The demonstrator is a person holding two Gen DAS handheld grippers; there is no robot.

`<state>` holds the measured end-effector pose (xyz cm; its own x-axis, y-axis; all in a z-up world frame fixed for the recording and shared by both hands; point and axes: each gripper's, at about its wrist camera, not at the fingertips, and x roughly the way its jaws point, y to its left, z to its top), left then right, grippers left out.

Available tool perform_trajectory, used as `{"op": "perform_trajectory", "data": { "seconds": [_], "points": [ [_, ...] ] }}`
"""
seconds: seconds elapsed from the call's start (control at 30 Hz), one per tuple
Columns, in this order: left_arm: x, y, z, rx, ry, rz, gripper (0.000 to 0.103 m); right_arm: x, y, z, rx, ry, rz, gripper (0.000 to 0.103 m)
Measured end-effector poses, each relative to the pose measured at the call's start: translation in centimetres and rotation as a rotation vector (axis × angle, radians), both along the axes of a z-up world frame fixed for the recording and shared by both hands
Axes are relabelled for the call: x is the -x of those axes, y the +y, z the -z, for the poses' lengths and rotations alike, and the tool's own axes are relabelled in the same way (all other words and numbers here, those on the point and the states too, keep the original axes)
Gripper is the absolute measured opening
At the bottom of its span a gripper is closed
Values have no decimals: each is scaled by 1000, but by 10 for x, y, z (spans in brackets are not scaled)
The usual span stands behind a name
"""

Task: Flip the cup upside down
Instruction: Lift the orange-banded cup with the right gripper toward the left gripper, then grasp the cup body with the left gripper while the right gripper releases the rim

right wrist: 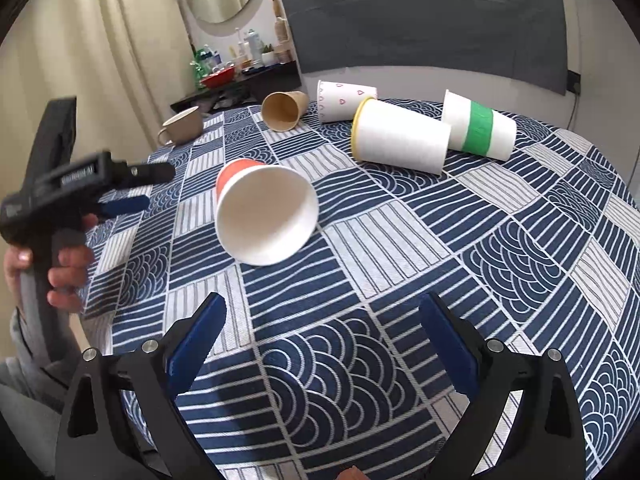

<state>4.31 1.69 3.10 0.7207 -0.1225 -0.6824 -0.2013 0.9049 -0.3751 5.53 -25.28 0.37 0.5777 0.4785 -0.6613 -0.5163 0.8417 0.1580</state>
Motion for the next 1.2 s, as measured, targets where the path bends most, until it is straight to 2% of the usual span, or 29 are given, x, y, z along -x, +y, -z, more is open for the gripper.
{"op": "perform_trajectory", "data": {
  "seconds": [0.13, 0.37, 0.73, 0.93, 1.07, 1.2],
  "points": [
    [-12, -8, -4, 48, 49, -35, 97, 2, -6, -2, -4, -20, 0, 93],
    [-39, -19, 1, 229, 174, -24, 97, 7, -11, 1, -4, -44, -28, 93],
    [-61, -32, 17, 371, 316, -94, 97, 11, -16, 2, -65, -49, -100, 94],
    [-73, -40, 24, 381, 371, -91, 95, 18, -15, -1, -75, -82, -129, 95],
    [-80, -43, 29, 387, 397, -86, 80, 19, -16, -1, -88, -87, -146, 95],
    [-84, -46, 27, 379, 386, -71, 73, 18, -21, -2, -126, -74, -148, 95]
  ]
}}
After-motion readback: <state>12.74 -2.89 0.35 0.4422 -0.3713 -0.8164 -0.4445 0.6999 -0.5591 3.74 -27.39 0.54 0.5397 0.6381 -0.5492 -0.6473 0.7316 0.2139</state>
